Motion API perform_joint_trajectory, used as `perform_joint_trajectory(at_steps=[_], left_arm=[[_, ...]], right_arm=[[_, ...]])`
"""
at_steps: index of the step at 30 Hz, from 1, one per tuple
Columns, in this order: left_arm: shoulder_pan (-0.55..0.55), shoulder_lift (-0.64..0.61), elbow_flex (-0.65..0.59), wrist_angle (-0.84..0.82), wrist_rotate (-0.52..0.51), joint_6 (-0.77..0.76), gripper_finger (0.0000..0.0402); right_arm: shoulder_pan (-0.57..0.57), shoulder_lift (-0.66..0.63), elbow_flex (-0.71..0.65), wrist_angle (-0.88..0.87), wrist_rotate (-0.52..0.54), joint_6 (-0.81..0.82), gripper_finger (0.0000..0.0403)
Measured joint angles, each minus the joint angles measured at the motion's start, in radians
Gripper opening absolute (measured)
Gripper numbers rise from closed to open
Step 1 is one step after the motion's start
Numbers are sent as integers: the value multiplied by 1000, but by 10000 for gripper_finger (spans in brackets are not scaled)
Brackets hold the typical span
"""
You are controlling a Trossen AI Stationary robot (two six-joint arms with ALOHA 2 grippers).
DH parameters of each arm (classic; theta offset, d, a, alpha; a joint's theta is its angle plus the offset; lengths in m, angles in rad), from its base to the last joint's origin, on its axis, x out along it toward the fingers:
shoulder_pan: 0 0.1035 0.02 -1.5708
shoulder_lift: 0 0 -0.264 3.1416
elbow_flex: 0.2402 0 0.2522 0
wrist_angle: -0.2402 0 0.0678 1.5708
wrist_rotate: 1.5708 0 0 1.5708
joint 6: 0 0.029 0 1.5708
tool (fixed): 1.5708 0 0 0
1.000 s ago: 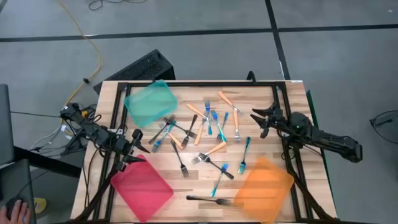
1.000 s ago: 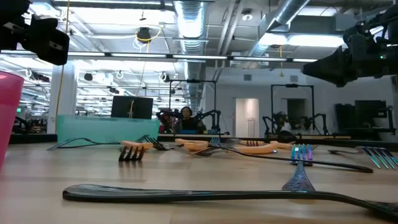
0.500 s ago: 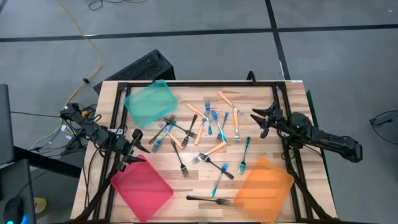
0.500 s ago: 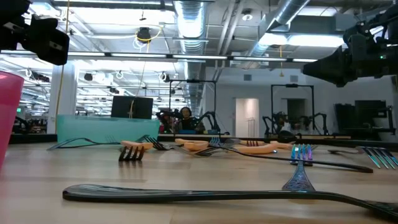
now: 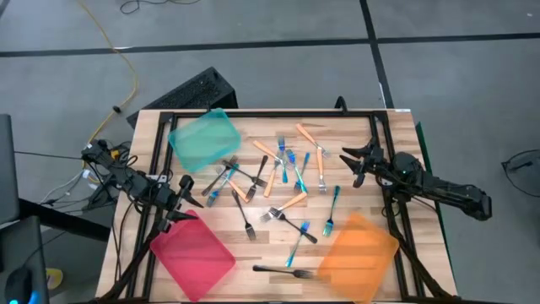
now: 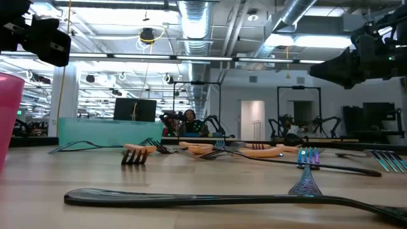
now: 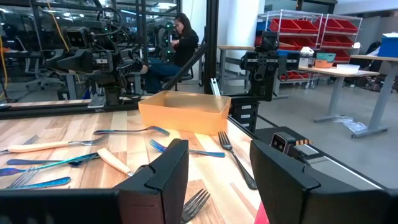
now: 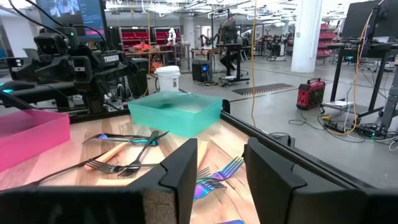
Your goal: Sort silverware by color (type)
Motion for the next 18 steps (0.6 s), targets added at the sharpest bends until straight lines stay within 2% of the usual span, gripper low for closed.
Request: perform_joint_trajectory(at_steps=[18], left_arm=[[0,0,0,39,-10,-5,158]], right_arm=[[0,0,0,0,0,0,155]])
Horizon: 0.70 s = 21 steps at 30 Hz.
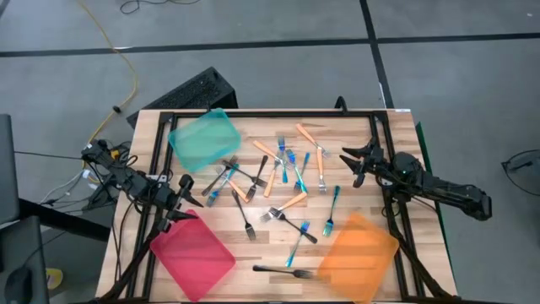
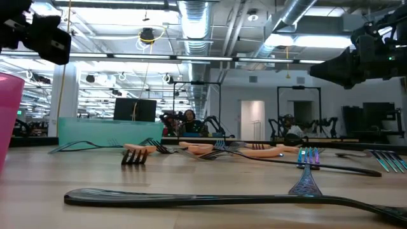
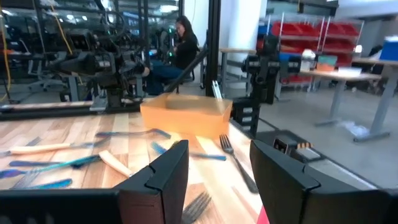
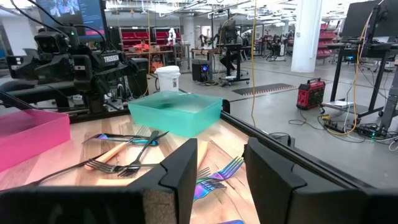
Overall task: Sort silverware by color (type)
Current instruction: Put the blue fork into the blue bin
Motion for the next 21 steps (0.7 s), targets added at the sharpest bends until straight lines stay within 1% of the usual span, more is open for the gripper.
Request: perform_joint_trajectory(at_steps=[8,11,18,21], left_arm=[[0,0,0,86,-32,-48,158],[0,0,0,85,-33,-52,158],[0,0,0,96,-151,-49,158],[0,0,0,93,-177,-57,158]], right_arm=[[0,0,0,0,0,0,155],[0,0,0,0,0,0,155],[0,0,0,0,0,0,155],[0,0,0,0,1,-24,155]])
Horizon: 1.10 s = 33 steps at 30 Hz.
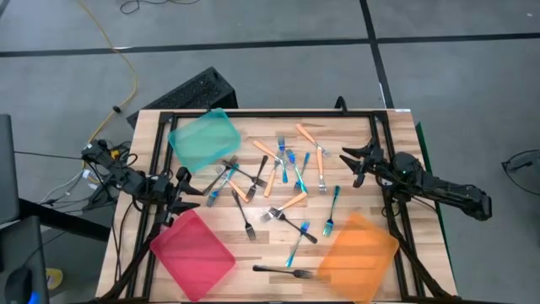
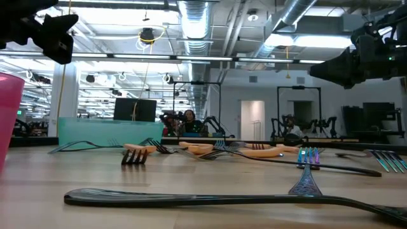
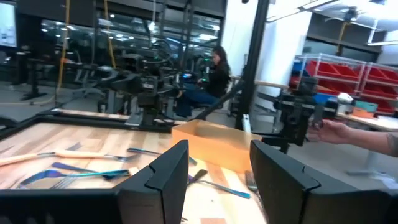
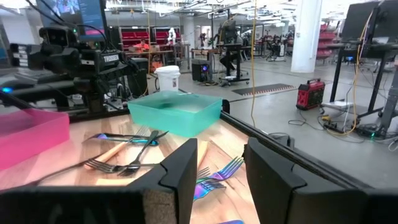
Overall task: Sort silverware by color (type)
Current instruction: Put the blue fork into the blue bin
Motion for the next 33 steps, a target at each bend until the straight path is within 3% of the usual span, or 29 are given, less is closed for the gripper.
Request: perform_joint_trajectory(at_steps=[6,11,17,22,28,33], left_arm=[[0,0,0,12,-26,42,158],[0,0,0,34,-60,59,158],[1,0,0,130,-298,68,158],[2,22,78,-17,-329,-25,158],[2,187,247,-179,-332,-84,170],[2,397,405,-303,-335,-64,208]], right_arm=[[-2,0,0,0,0,-74,155],[17,0,0,0,-1,197,155],[22,0,0,0,-1,318,155],[27,0,0,18,0,453,155],[41,1,33,59,-1,477,155],[65,1,50,53,-3,442,155]])
